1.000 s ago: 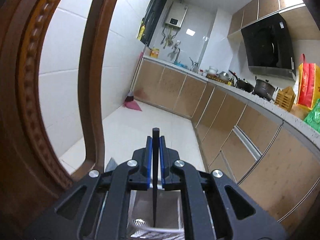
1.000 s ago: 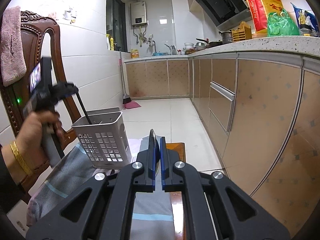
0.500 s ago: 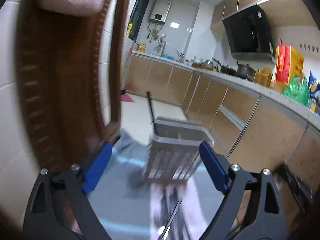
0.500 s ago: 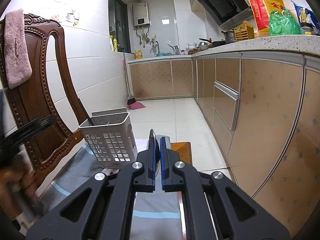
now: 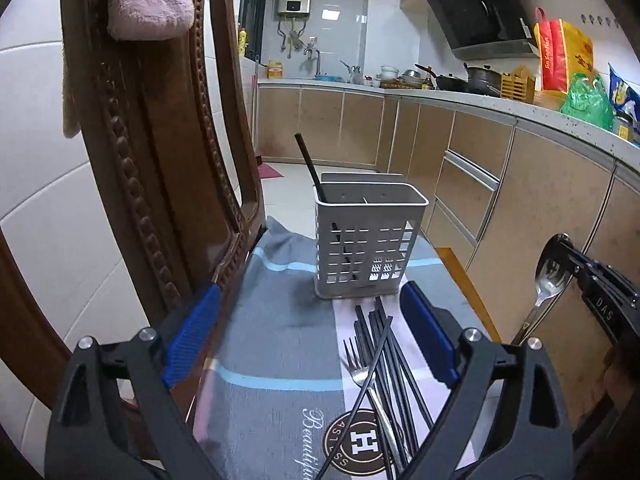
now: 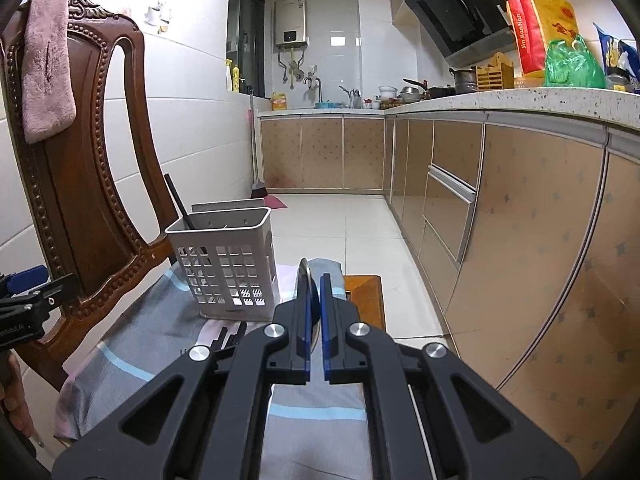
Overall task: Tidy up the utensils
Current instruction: 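Lower the silver spoon into the grey holder and open the right tool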
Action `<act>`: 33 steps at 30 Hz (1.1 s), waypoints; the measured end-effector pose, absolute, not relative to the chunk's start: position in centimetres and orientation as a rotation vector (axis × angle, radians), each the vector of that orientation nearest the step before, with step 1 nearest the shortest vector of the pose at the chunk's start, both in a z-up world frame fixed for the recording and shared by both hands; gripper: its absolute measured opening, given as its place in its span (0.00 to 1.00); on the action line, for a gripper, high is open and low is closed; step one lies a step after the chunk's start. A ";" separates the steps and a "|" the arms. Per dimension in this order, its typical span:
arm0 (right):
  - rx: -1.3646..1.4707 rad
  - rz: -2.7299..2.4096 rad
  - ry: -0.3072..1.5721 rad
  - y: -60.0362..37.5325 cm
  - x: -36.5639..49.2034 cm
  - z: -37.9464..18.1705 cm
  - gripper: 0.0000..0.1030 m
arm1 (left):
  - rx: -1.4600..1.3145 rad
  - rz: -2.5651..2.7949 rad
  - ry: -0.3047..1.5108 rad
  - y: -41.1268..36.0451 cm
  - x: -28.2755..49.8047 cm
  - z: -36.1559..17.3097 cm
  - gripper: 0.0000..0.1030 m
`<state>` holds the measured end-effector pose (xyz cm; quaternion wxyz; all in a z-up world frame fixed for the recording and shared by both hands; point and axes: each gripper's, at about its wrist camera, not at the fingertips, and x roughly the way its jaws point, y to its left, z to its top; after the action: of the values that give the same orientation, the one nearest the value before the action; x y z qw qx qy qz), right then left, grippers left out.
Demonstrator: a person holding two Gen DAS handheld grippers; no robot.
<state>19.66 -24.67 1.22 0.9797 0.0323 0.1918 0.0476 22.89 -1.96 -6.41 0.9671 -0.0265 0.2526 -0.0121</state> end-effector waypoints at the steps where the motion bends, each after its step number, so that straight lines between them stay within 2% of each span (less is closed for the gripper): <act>1: 0.067 0.095 0.384 -24.5 19.5 1.3 0.05 | -0.054 -0.025 0.511 -1.9 22.9 -6.5 0.87; 7: 0.093 0.077 0.322 -24.3 18.8 3.8 0.05 | -0.108 -0.040 0.493 -0.7 22.8 -5.9 0.87; 15: 0.087 0.050 0.140 -22.1 23.7 14.8 0.05 | -0.151 -0.085 0.473 0.9 22.4 -5.1 0.87; 18: 0.050 -0.002 0.095 -20.6 27.7 16.9 0.05 | -0.184 -0.085 0.480 1.6 22.6 -5.1 0.87; 23: 0.030 -0.082 0.133 -18.4 34.8 14.9 0.05 | -0.190 -0.086 0.485 2.0 23.0 -5.2 0.87; 33: 0.007 -0.158 0.264 -14.6 41.5 6.0 0.05 | -0.183 -0.114 0.510 2.0 23.3 -5.5 0.87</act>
<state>41.46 -14.61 6.00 0.9882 0.0035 0.1316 -0.0786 23.33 1.98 -5.49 0.9620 -0.0901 0.2515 -0.0563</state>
